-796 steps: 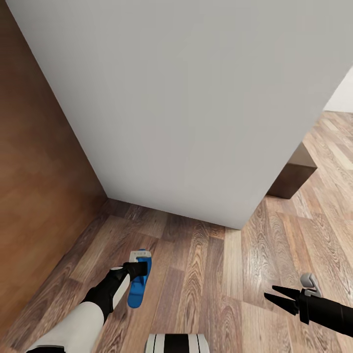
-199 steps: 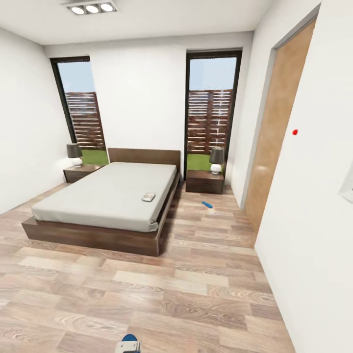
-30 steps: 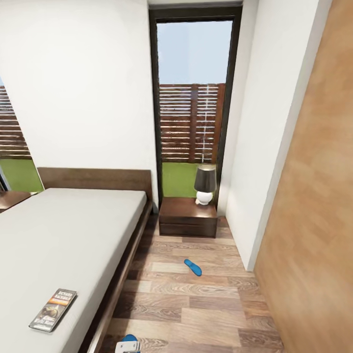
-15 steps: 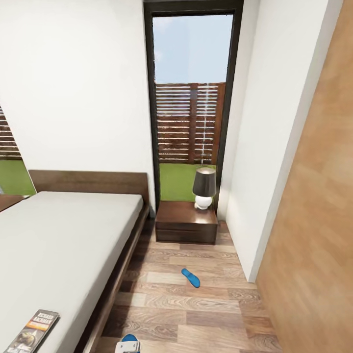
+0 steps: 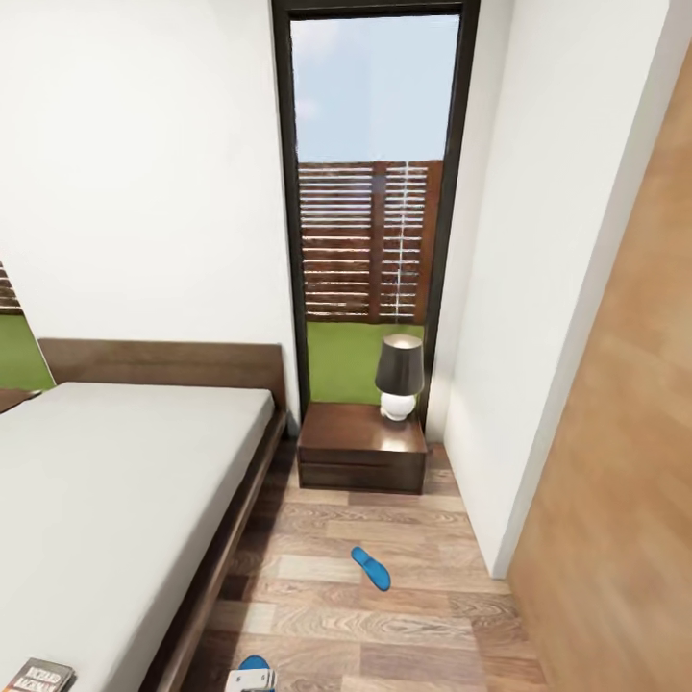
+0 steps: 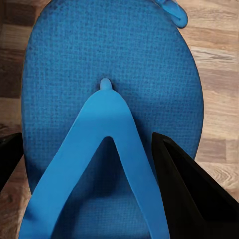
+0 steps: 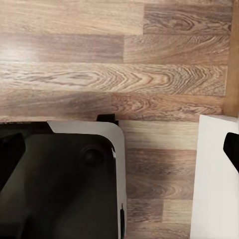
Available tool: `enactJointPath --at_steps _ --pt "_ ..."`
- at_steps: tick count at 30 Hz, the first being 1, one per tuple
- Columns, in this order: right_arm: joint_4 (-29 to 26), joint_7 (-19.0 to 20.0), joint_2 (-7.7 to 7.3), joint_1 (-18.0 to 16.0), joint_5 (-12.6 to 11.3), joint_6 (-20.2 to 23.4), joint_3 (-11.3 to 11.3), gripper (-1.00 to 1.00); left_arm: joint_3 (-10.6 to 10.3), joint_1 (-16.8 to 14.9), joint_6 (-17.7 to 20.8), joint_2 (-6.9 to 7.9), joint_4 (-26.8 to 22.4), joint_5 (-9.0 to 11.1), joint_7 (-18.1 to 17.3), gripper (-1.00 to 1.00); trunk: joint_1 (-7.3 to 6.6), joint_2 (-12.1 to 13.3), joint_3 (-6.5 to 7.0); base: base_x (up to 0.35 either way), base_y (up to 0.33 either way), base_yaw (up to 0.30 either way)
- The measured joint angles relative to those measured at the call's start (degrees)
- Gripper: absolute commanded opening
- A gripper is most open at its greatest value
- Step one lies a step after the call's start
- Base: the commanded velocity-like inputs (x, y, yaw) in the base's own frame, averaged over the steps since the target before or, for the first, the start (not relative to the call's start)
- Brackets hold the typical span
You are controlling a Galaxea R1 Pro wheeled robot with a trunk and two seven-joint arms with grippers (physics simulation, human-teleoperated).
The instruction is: In the bedroom, move the book from the bed onto either nightstand, and place the two sandals side by side next to the bed.
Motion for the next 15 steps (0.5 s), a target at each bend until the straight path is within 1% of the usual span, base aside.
enactJointPath --at_steps 15 --pt "0.0 0.0 0.11 0.0 -0.1 0.0 0.0 1.00 0.0 0.0 0.0 0.00 0.0 0.0 0.0 -1.00 0.00 0.0 0.00 0.317 -0.002 0.000"
